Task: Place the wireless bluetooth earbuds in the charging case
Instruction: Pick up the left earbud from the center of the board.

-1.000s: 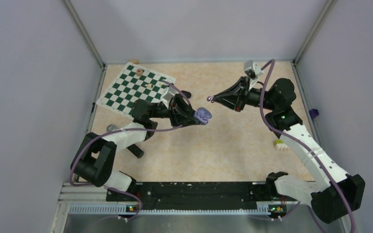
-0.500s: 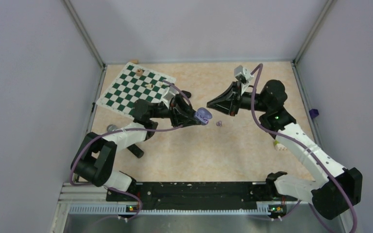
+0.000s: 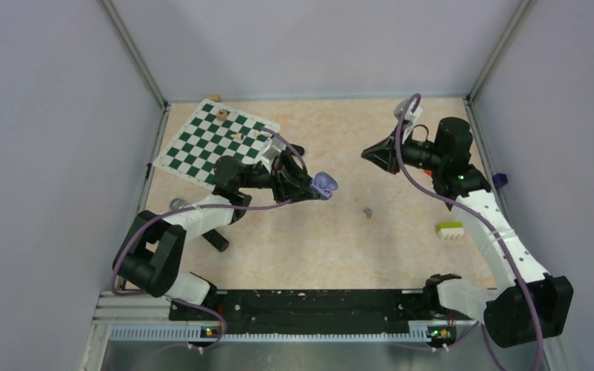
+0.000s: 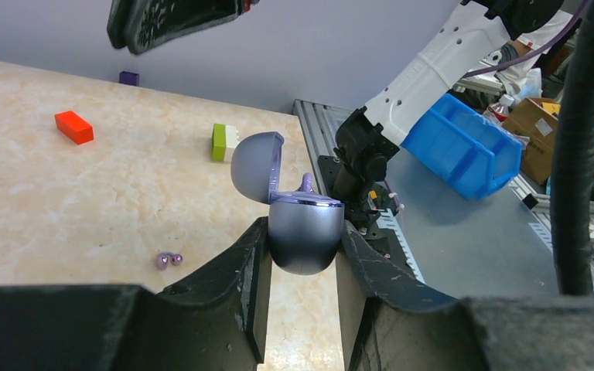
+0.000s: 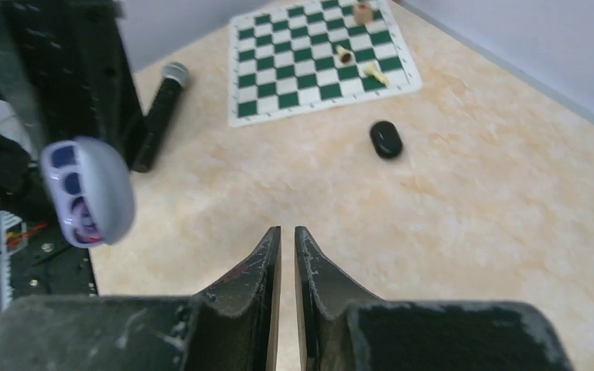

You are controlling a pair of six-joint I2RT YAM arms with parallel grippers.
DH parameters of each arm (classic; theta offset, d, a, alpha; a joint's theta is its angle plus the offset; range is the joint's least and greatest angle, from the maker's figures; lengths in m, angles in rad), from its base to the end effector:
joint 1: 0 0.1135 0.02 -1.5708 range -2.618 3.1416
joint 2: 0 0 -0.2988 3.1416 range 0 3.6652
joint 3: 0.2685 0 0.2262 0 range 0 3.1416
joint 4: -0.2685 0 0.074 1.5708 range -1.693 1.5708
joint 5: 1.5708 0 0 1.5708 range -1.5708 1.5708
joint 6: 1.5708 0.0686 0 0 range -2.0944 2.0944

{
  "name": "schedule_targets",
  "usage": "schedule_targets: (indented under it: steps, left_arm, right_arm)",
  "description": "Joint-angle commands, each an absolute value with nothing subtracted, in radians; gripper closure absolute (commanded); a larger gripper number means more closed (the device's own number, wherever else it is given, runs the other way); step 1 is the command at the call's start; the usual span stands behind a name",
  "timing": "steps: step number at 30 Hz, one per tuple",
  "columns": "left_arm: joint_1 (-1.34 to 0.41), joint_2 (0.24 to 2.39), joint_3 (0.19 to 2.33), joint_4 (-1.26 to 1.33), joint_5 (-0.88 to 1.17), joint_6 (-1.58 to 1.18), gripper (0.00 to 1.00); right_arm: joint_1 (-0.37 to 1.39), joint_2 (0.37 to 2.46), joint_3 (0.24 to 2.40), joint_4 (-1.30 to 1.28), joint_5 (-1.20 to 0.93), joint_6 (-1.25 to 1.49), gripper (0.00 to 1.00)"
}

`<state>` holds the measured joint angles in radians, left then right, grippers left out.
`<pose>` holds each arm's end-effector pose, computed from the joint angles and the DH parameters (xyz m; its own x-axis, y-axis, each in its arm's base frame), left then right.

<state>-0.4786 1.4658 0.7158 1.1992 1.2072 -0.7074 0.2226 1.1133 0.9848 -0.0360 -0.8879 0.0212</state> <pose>0.2171 -0.1848 0.3486 -0.2991 -0.1052 -0.9484 0.9430 -0.1847 -0.2769 0.2103 0.1022 0.3939 -0.1785 -0.0267 -0.9836 -0.8821 0.4472 0.1479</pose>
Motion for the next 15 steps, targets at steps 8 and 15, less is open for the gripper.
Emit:
schedule_targets:
  steps: [8, 15]
  left_arm:
    - [-0.474, 1.425, 0.728, 1.171, 1.205, -0.682, 1.00]
    - [-0.474, 1.419, 0.733, 1.132, 1.211, -0.666, 1.00]
  right_arm:
    - [0.067, 1.329, 0.944, -0.435, -0.752, -0.251, 0.88]
    - [0.023, 1.559, 0.953, -0.531, -0.775, -0.272, 0.82]
